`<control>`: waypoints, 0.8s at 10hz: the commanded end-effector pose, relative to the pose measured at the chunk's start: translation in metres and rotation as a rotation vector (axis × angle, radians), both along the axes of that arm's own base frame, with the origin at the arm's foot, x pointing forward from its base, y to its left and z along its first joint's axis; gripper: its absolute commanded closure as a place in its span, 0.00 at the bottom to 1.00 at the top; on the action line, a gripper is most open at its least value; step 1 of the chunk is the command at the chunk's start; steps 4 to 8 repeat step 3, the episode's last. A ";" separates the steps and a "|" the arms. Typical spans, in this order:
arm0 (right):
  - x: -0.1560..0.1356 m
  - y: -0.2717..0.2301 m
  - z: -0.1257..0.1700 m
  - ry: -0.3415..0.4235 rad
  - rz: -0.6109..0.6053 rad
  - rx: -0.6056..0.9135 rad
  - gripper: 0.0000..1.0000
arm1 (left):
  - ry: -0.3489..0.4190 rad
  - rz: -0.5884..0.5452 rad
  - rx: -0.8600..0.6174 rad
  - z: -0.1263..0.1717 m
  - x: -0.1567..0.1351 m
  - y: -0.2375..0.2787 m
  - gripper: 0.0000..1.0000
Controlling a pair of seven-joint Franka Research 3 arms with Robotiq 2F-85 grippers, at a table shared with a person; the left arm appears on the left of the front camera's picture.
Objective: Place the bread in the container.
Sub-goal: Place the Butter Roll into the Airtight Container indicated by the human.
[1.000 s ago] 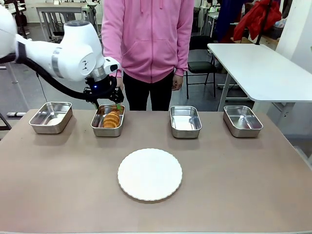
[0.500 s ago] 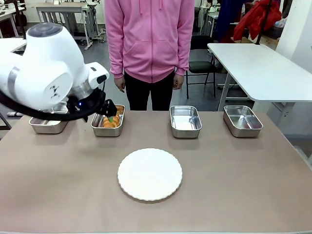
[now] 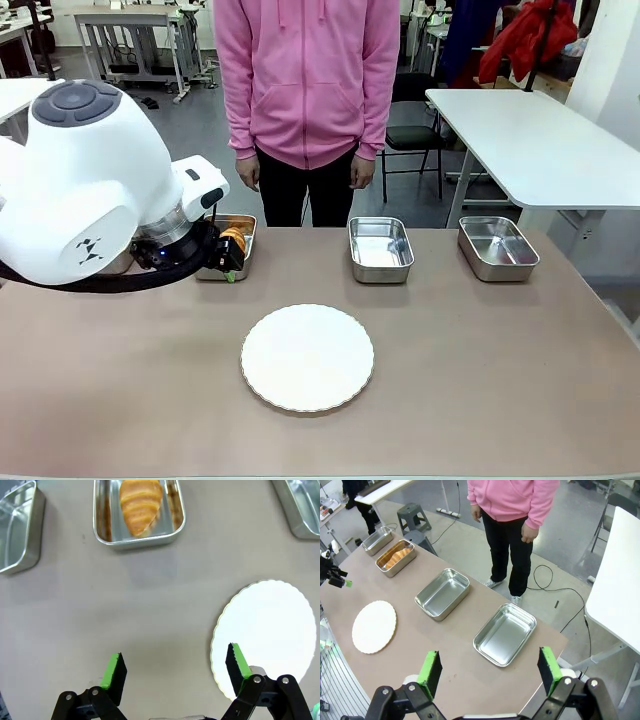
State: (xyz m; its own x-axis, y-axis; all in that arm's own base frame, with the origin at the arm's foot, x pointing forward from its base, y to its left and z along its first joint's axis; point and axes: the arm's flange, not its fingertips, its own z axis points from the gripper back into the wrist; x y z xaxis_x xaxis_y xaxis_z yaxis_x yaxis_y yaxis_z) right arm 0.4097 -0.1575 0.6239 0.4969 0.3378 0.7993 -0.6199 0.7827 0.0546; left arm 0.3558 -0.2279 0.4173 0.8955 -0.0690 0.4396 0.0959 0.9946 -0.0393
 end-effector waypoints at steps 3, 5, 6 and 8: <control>0.001 0.000 0.000 -0.027 0.020 0.009 0.00 | 0.000 0.000 0.000 0.000 0.000 0.000 0.00; 0.001 0.000 0.000 -0.027 0.020 0.009 0.00 | 0.000 0.000 0.000 0.000 0.000 0.000 0.00; 0.001 0.000 0.000 -0.027 0.020 0.009 0.00 | 0.000 0.000 0.000 0.000 0.000 0.000 0.00; 0.001 0.000 0.000 -0.027 0.020 0.009 0.00 | 0.000 0.000 0.000 0.000 0.000 0.000 0.00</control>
